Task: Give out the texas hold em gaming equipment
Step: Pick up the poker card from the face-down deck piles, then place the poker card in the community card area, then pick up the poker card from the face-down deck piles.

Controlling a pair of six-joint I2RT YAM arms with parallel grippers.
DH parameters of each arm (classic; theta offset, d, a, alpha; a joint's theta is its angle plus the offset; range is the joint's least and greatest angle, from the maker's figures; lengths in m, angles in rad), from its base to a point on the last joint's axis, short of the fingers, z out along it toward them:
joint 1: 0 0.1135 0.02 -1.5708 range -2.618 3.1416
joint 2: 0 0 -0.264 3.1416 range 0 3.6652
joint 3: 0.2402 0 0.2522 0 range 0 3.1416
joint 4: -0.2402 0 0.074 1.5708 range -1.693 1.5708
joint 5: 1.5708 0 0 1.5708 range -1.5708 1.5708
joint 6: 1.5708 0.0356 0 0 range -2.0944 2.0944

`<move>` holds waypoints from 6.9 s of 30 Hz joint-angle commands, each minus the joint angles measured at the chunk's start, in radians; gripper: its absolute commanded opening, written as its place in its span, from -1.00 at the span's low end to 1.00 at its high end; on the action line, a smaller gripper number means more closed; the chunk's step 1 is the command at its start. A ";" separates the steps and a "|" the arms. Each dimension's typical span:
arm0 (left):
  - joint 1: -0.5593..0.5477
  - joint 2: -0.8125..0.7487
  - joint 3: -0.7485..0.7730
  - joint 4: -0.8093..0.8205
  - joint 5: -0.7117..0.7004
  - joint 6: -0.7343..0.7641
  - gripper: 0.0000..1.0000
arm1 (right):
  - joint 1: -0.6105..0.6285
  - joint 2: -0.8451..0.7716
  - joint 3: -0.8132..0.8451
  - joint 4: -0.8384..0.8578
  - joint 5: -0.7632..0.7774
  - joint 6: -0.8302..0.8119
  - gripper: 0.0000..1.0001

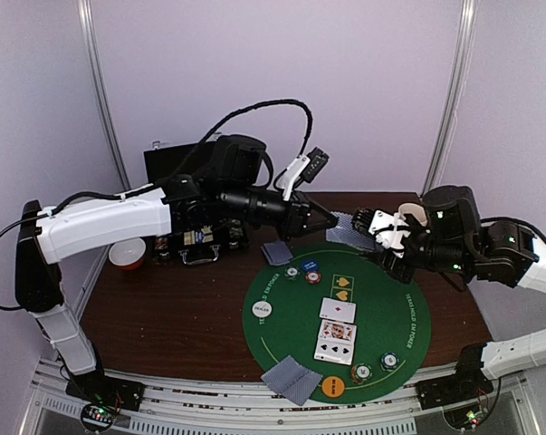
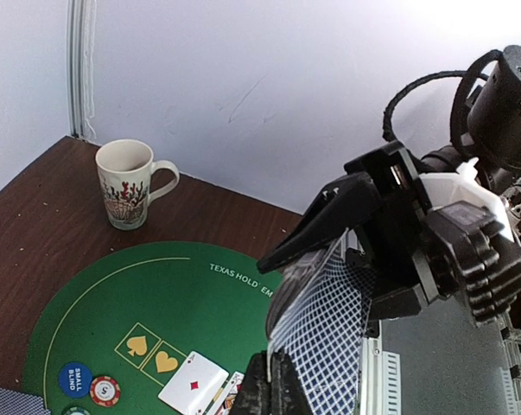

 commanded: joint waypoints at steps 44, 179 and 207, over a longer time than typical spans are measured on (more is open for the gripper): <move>0.153 0.816 0.468 -0.124 0.164 0.184 -1.00 | 0.000 -0.047 -0.031 -0.002 0.023 -0.010 -0.13; -0.009 0.207 0.249 -0.063 0.023 0.045 -0.07 | 0.001 -0.037 -0.033 0.006 0.017 -0.022 -0.11; 0.089 0.010 0.072 0.024 0.232 0.037 -1.00 | 0.000 -0.079 -0.064 -0.016 0.074 -0.027 -0.12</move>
